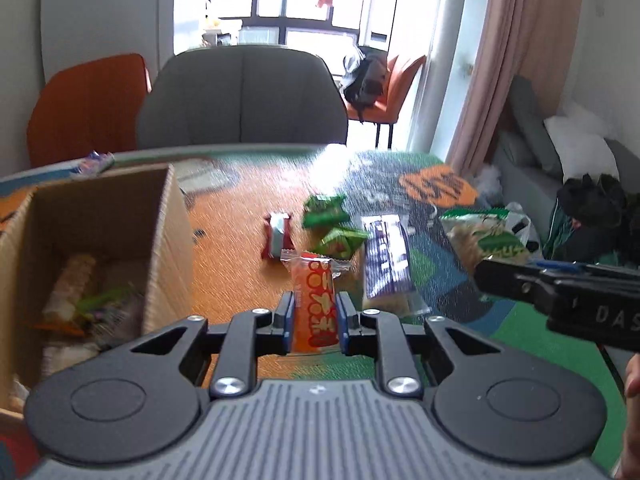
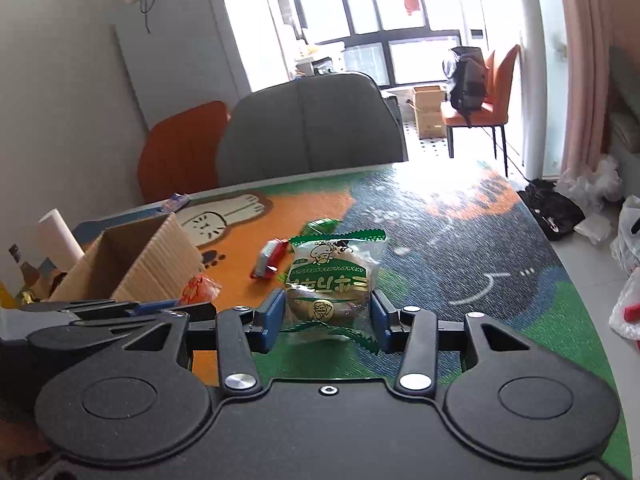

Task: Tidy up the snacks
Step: 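Carry the orange snack with the left gripper while the right carries the bread bag to the box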

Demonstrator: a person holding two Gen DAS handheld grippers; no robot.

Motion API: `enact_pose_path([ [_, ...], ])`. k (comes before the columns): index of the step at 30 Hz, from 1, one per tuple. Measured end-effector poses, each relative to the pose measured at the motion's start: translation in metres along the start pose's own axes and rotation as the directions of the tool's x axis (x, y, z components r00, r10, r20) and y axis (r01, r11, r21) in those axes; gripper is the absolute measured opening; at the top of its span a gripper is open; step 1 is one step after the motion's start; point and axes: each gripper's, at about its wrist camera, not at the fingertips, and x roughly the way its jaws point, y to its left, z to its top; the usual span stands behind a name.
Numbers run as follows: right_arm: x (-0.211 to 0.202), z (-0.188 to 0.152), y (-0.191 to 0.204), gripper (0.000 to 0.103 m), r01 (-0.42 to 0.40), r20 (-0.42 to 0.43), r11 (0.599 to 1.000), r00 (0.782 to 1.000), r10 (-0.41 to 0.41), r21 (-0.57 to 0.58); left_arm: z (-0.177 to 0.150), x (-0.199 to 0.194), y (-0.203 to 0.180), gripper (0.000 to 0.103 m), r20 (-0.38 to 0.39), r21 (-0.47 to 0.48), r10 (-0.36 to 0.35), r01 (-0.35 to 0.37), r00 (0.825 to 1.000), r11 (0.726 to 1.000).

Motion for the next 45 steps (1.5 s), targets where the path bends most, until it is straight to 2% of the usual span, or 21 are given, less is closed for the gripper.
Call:
enact_pose_path([
  [10,0.002,0.015,0.035,0.044,-0.06,0.025,0.997,0.998,0.061,-0.054,0.016,-0.035,0.023,0.02,0.08,-0.032,0.045,-0.042,0.996,0.999],
  [24,0.011,0.027,0.081,0.044,-0.119,0.025,0.986,0.992,0.123,-0.119,0.021,-0.057,0.063,0.02,0.116,-0.094,0.101,-0.09,0.988,0.991],
  [26,0.014,0.028,0.087,0.044,-0.126,0.022,0.984,0.991,0.13,-0.128,0.021,-0.059,0.071,0.015,0.118,-0.107,0.111,-0.099,0.987,0.989],
  [36,0.027,0.028,0.113,0.044,-0.156,0.0,0.974,0.987,0.158,-0.167,0.019,-0.06,0.104,0.012,0.104,-0.161,0.139,-0.121,0.985,0.98],
  [45,0.043,0.028,0.143,0.044,-0.198,-0.036,0.959,0.98,0.195,-0.201,0.004,-0.054,0.134,0.019,0.042,-0.22,0.169,-0.156,0.985,0.963],
])
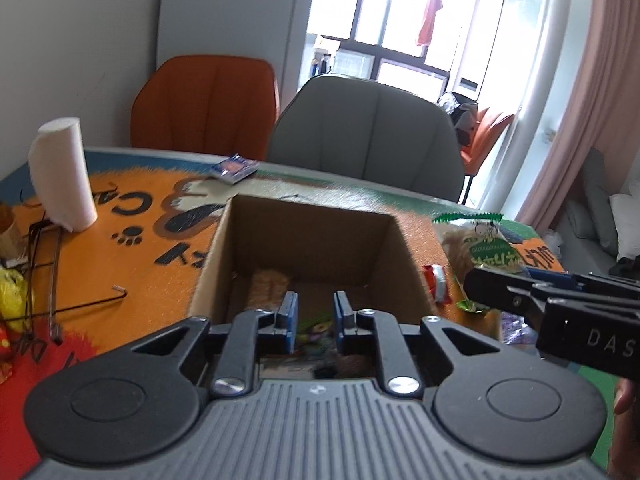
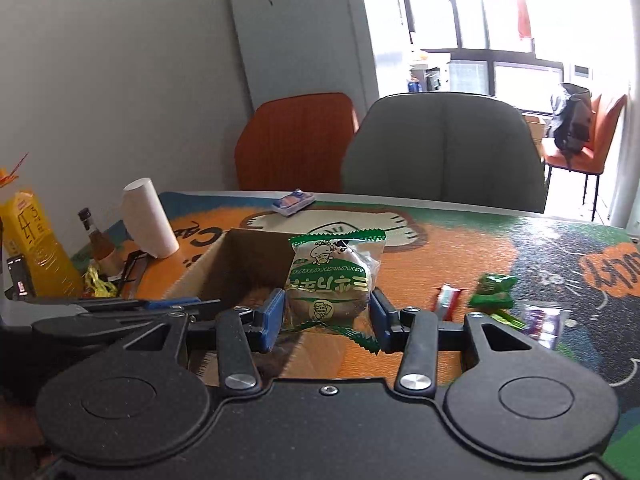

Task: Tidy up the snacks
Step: 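Carry the orange snack with the left gripper while the right carries the bread bag to the box, then open the left gripper over the box while the right releases the bread bag inside, then move both grippers back to the purple bar and green snack packet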

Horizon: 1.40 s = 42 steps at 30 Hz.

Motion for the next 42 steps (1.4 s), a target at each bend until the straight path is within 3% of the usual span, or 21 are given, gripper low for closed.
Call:
enact_pose_path([
  [2,0.005,0.001,0.005,0.044,-0.015,-0.003,1.0,1.0,0.015,-0.002,-0.001,0.001,0.007,0.025,-0.006,-0.013,0.003,-0.003,1.0,1.0],
  [7,0.008,0.006,0.013,0.053,-0.079,0.012,0.997,0.997,0.079,0.015,0.0,-0.005,0.014,0.061,0.01,-0.032,0.004,-0.004,1.0,0.999],
  [10,0.006,0.007,0.009,0.053,-0.07,0.01,0.997,0.997,0.07,0.026,-0.001,-0.006,0.015,0.07,0.014,-0.033,-0.005,0.006,1.0,0.999],
  [17,-0.005,-0.002,-0.009,0.062,-0.014,0.001,0.998,1.0,0.014,0.065,-0.001,-0.006,0.01,0.077,0.01,-0.041,-0.027,0.027,1.0,0.999],
  [25,-0.031,-0.014,-0.04,0.091,0.047,0.025,0.992,0.998,-0.05,0.115,-0.004,-0.008,-0.011,0.099,0.02,-0.028,-0.058,0.059,0.998,0.998],
  [31,-0.044,-0.022,-0.065,0.103,0.075,0.019,0.984,0.997,-0.079,0.163,-0.005,-0.007,-0.033,0.103,0.02,0.005,-0.094,0.094,0.995,0.996],
  [42,-0.062,-0.039,-0.104,0.103,0.153,-0.003,0.964,0.988,-0.156,0.219,-0.007,-0.002,-0.074,0.103,0.011,0.07,-0.168,0.167,0.986,0.983],
])
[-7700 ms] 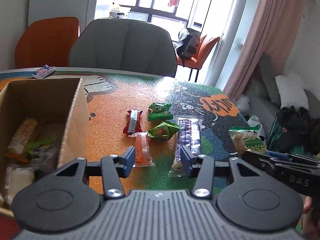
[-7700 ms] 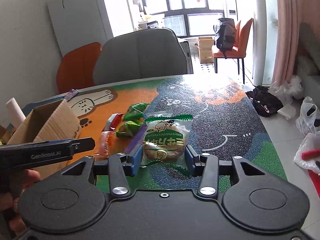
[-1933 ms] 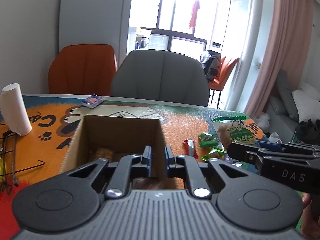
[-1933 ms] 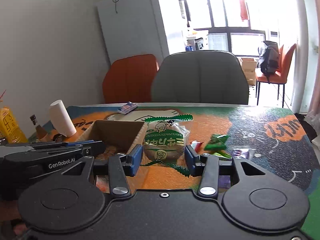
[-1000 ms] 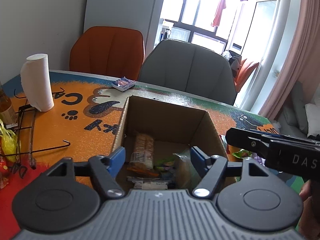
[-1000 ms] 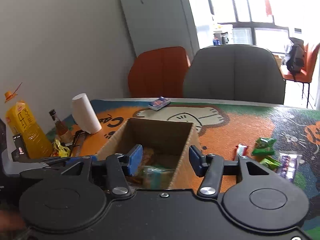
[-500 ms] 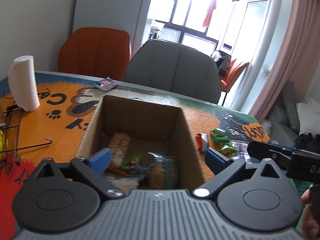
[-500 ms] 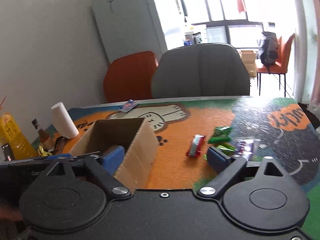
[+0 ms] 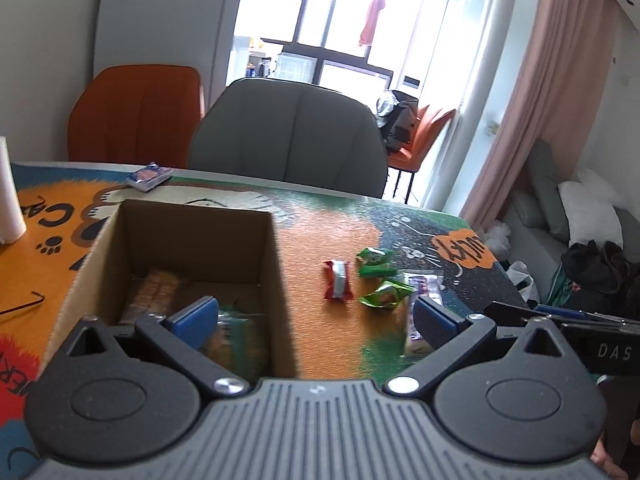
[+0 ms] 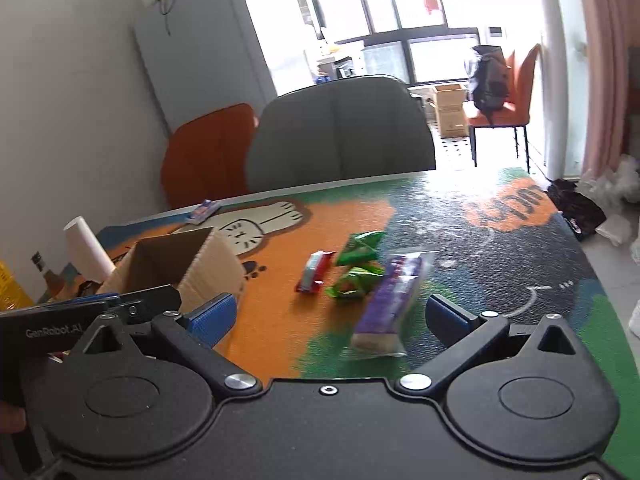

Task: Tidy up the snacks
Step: 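Move both grippers back to the purple bar and green snack packet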

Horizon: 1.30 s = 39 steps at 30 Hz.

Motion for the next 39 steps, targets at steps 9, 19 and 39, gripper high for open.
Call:
enact_pose_path([
  [9,-0.003,-0.002,-0.029,0.096,0.021,0.01,0.999,1.0,-0.022,0.049,0.001,0.015,-0.035,0.103,-0.012,0.048,-0.01,0.01,1.0,0.999],
  [19,0.012,-0.001,-0.053,0.073,0.009,-0.013,0.995,1.0,-0.008,0.099,0.002,0.042,-0.059,0.092,-0.011,0.074,-0.032,0.033,0.999,0.997],
  [39,0.095,-0.007,-0.093,0.047,-0.058,-0.144,0.961,0.985,0.1,0.271,0.0,0.135,-0.068,0.056,-0.141,0.082,-0.02,0.032,0.99,0.996],
])
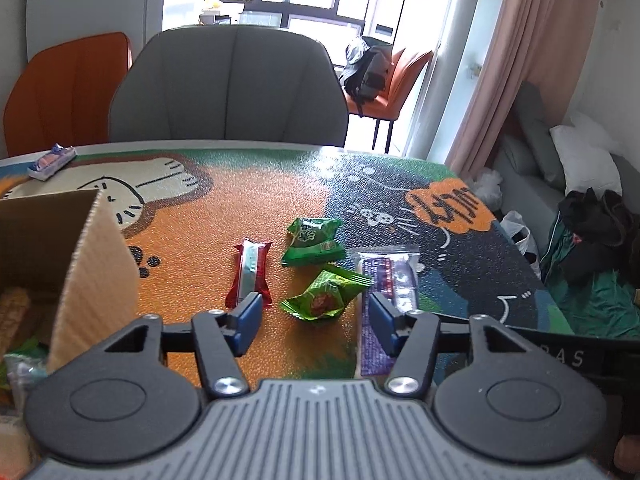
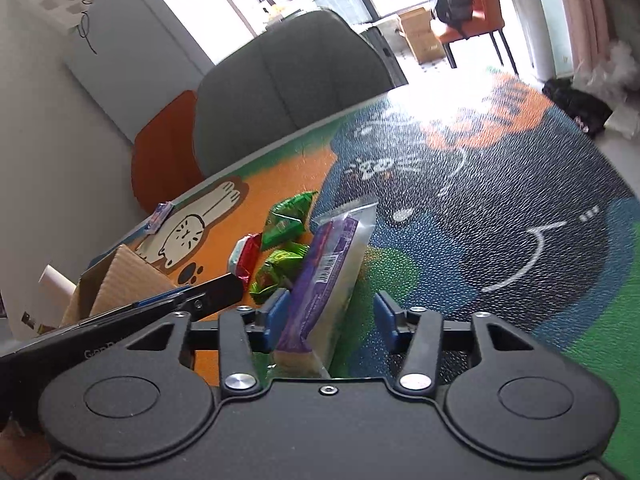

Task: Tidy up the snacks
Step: 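Move both grippers back to the purple bar and green snack packet, then grasp the purple-wrapped bar with the right gripper while the left grasps the green packet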

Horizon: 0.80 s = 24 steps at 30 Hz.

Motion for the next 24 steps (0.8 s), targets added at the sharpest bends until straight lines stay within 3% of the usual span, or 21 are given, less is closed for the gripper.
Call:
enact_pose_path([
  [5,0.019,0.003,-0.004,0.041,-0.019,-0.032,1.0,0.999,0.02,0.012,0.003,0.015,0.003,0.053,-0.013,-0.006,0.012,-0.012,1.0,1.0],
  [7,0.024,0.003,-0.005,0.025,-0.037,-0.042,0.999,0.998,0.038,0.018,0.004,0.02,0.003,0.052,-0.015,-0.005,0.018,-0.018,1.0,1.0],
  [11,0.022,0.004,-0.004,0.016,-0.053,-0.024,0.998,0.998,0.052,-0.023,0.005,0.027,0.001,0.052,-0.024,0.005,0.009,-0.009,1.0,1.0],
  [24,0.007,0.016,-0.019,0.014,0.034,0.013,0.999,0.999,-0.034,-0.025,0.004,0.051,-0.008,0.052,-0.048,0.033,0.002,0.0,0.999,0.999],
])
